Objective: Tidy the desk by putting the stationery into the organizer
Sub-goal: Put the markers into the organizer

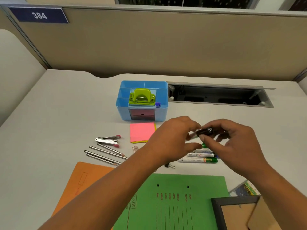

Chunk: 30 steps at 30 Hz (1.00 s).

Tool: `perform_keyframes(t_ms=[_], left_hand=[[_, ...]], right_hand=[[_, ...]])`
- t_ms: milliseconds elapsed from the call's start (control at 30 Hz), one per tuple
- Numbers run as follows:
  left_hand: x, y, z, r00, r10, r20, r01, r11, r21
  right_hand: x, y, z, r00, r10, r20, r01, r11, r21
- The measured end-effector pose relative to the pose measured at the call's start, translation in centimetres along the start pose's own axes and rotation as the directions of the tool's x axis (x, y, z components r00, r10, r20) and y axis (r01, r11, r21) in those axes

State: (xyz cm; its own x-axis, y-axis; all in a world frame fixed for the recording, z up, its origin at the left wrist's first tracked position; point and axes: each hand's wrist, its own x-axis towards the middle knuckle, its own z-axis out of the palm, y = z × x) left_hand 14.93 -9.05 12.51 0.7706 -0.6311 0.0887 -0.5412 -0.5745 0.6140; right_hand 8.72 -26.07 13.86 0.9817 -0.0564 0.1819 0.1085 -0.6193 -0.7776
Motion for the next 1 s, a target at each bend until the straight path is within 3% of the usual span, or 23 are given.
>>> perform_keyframes(t_ms=[267, 467, 733, 1000], left_hand=[[0.8, -0.8, -2.1, 0.983, -0.025, -0.18, 0.023, 1.0, -0.016], [4.5, -4.3, -6.8, 0.896, -0.093, -0.434, 0.101, 0.995, -0.004], [6.1, -8.2, -5.4, 0.907, -0.204, -0.369, 0.282, 0.944, 0.171], [6.3, -9.2, -3.9, 0.907, -0.272, -0.321, 0.375, 0.869, 0.323]], right_hand=[[-0.4, 0.1, 1.9, 0.996, 0.068, -0.058, -0.06, 0.991, 0.121], [-2.0, 2.4, 2.6, 0.981, 0.192, 0.02, -0.193, 0.979, 0.069], [-3.6, 4.3, 3.2, 0.976, 0.21, 0.054, -0.212, 0.977, 0.024], [-4.0, 5.4, 3.6, 0.966, 0.249, 0.074, -0.252, 0.967, 0.033]])
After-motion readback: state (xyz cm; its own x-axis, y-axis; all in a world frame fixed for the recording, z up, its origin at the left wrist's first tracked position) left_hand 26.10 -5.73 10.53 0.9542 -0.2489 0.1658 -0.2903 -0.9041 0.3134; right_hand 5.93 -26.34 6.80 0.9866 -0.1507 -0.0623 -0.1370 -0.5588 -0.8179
